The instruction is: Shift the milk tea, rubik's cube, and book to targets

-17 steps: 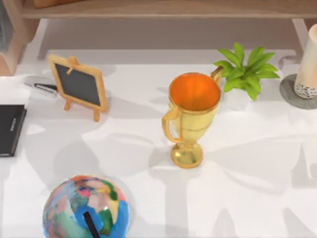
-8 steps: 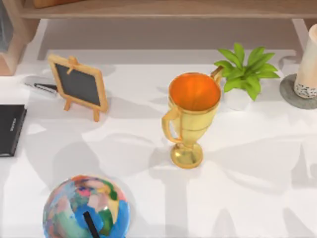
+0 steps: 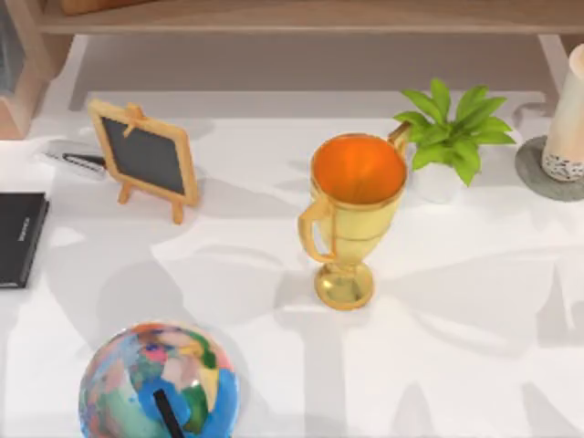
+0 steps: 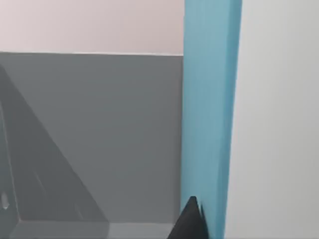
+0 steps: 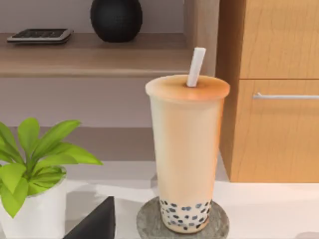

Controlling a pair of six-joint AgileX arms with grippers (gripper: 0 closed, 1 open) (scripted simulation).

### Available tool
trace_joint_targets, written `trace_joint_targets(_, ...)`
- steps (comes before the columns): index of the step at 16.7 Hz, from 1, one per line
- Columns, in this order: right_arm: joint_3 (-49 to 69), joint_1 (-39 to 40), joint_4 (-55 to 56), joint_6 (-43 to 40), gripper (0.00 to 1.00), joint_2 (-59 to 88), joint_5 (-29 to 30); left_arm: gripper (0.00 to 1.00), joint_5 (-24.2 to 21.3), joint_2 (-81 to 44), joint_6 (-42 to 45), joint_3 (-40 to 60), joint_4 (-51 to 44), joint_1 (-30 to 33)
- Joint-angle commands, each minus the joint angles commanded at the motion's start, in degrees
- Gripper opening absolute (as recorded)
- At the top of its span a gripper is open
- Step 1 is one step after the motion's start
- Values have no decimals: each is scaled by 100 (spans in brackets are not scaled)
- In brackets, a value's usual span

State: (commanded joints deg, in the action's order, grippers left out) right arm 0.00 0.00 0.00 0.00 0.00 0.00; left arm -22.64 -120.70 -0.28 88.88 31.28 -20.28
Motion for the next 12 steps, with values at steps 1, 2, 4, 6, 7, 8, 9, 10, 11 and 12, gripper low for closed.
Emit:
trace_joint_targets(1,0,0,0,0,100,0,0,0,0,0,0,0,0,0)
trace_joint_targets(2,0,0,0,0,100,0,0,0,0,0,0,0,0,0)
trace_joint_targets(4,0,0,0,0,100,0,0,0,0,0,0,0,0,0)
trace_joint_targets(6,0,0,0,0,100,0,0,0,2,11,8,0,0,-17)
trace_joint_targets(7,0,0,0,0,100,0,0,0,-1,31,9,-12,-7,-20)
trace_joint_targets(8,0,0,0,0,100,0,0,0,-7,77,9,-41,-24,-28)
trace_joint_targets(9,0,0,0,0,100,0,0,0,-15,116,9,-67,-40,-35)
trace_joint_targets(10,0,0,0,0,100,0,0,0,-22,157,10,-92,-55,-42)
trace_joint_targets(11,0,0,0,0,100,0,0,0,-28,197,10,-117,-70,-49)
trace_joint_targets(12,0,0,0,0,100,0,0,0,-36,243,11,-145,-87,-58)
